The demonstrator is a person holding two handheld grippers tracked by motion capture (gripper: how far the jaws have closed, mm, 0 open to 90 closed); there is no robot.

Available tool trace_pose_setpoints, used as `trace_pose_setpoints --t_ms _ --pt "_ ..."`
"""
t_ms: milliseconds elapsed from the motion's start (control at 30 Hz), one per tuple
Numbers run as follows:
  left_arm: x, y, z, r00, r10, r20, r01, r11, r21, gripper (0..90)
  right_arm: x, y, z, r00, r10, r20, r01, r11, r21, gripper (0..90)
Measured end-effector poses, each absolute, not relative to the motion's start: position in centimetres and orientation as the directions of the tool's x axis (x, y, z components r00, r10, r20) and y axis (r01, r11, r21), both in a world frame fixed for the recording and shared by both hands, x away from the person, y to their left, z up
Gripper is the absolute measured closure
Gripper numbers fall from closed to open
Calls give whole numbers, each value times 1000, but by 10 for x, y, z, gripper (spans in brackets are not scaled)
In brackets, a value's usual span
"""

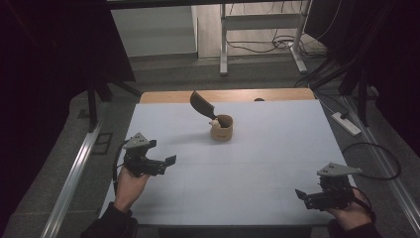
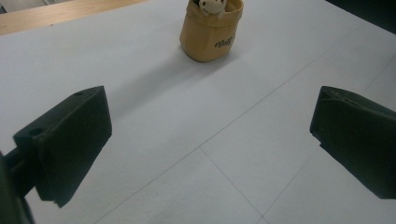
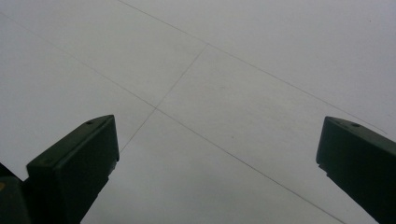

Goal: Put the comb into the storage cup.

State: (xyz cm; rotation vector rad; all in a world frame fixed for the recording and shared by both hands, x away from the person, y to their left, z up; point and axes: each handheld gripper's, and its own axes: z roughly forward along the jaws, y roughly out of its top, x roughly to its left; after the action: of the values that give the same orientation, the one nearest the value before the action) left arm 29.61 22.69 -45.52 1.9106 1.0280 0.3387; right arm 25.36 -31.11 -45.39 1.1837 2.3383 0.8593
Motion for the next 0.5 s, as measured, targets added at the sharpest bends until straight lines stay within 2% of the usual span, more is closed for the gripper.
trace_pose_setpoints --t_ms 500 --pt "280 236 -458 599 783 -169 532 -231 815 0 254 -311 -454 -572 818 -60 586 458 669 0"
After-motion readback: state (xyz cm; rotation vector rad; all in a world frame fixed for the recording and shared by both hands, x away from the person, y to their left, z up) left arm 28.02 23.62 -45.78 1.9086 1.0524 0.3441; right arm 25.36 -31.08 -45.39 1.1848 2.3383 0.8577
